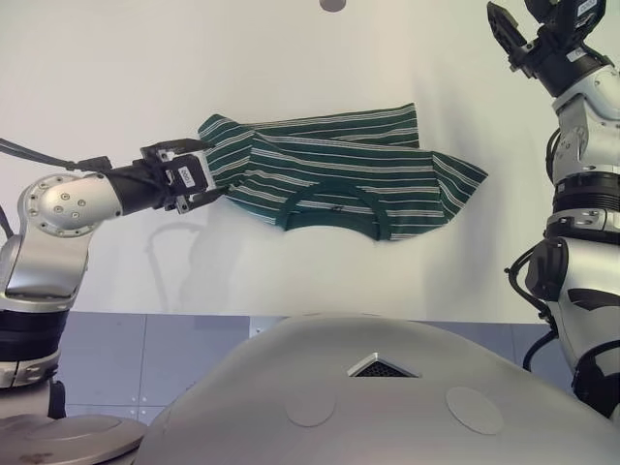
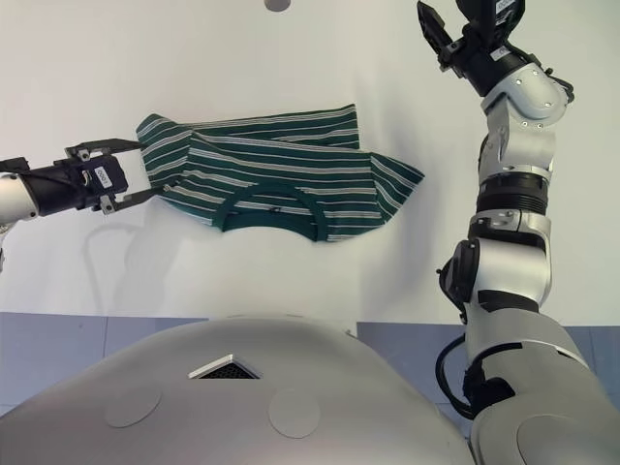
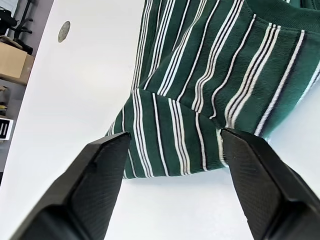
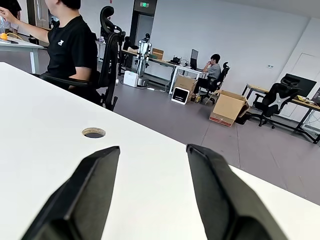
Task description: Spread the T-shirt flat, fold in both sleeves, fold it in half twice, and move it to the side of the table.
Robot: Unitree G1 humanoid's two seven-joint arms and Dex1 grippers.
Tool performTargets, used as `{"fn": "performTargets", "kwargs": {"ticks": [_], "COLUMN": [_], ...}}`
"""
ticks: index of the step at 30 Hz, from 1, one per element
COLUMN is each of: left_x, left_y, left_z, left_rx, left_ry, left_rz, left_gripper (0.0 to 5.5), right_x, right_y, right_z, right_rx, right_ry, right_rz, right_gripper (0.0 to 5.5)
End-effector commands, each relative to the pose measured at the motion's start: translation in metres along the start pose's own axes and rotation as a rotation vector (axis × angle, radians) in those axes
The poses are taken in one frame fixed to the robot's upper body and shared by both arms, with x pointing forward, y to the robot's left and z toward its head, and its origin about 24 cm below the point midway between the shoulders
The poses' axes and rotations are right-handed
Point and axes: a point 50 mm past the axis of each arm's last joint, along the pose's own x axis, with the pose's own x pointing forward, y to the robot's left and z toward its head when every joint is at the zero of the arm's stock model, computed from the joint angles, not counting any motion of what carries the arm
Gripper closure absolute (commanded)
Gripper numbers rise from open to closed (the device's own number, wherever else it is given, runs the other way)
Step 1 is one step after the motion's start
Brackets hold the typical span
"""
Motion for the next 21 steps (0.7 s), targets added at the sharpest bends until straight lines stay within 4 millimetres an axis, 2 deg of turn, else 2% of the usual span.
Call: {"fn": "performTargets", "kwargs": {"ticks": [1,3,6,8,10,14,21], "left_x": [0.006,0.0,-0.021,-0.027,-0.024,-0.002,0.015], "left_y": [-0.005,-0.003,0.006,0.003,-0.007,-0.016,-0.02], "left_z": [-0.002,0.002,0.002,-0.004,-0.009,-0.009,-0.007], "left_rx": [0.002,-0.037,-0.03,0.018,0.041,0.137,0.217], "left_ry": [-0.002,-0.038,-0.017,0.05,0.075,0.061,0.037], "left_rz": [-0.033,-0.033,-0.029,-0.092,-0.165,-0.189,-0.194], "left_gripper": [2.91,3.25,3.29,3.29,3.29,3.29,3.29], "right_x": [0.004,0.004,0.003,0.004,0.005,0.002,0.004], "right_y": [0.004,0.005,0.005,0.006,0.008,0.009,0.013], "right_z": [0.0,-0.001,-0.003,-0.004,-0.005,-0.008,-0.01], "right_rx": [-0.004,-0.005,-0.006,-0.005,-0.004,-0.003,0.001], "right_ry": [-0.002,0.001,0.006,0.009,0.01,0.017,0.023], "right_rz": [0.015,0.019,0.02,0.023,0.027,0.03,0.047], "right_gripper": [3.02,3.02,3.02,3.02,3.02,3.02,3.02]}}
